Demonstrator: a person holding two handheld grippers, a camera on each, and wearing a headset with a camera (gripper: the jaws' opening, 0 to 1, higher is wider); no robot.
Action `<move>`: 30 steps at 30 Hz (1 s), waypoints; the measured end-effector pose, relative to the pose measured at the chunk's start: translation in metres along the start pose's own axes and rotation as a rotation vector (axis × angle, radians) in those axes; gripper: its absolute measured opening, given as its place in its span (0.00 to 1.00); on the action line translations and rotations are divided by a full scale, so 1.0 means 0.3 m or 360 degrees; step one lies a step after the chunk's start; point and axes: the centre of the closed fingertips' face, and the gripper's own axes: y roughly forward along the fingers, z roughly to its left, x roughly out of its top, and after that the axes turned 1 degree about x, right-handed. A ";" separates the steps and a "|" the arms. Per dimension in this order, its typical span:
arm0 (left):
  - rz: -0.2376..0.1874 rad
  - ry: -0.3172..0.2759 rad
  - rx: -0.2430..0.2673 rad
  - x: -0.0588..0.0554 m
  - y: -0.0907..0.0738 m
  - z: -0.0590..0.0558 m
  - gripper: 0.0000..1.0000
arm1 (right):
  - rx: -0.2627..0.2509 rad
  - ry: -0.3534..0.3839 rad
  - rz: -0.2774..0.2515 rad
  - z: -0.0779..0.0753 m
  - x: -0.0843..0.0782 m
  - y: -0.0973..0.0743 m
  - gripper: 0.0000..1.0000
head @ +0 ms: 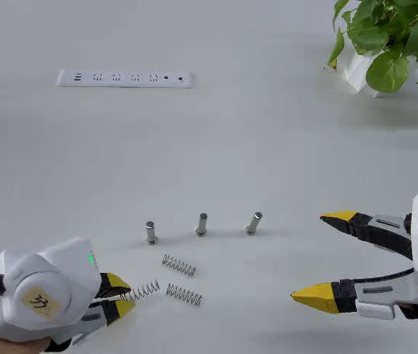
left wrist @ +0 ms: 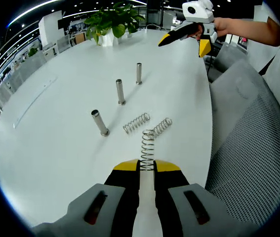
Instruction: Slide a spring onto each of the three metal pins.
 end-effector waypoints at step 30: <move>-0.0938 -0.0232 -0.0042 0.547 -0.219 -0.024 0.07 | 0.0306 0.0282 -0.0657 0.194 0.509 0.050 0.36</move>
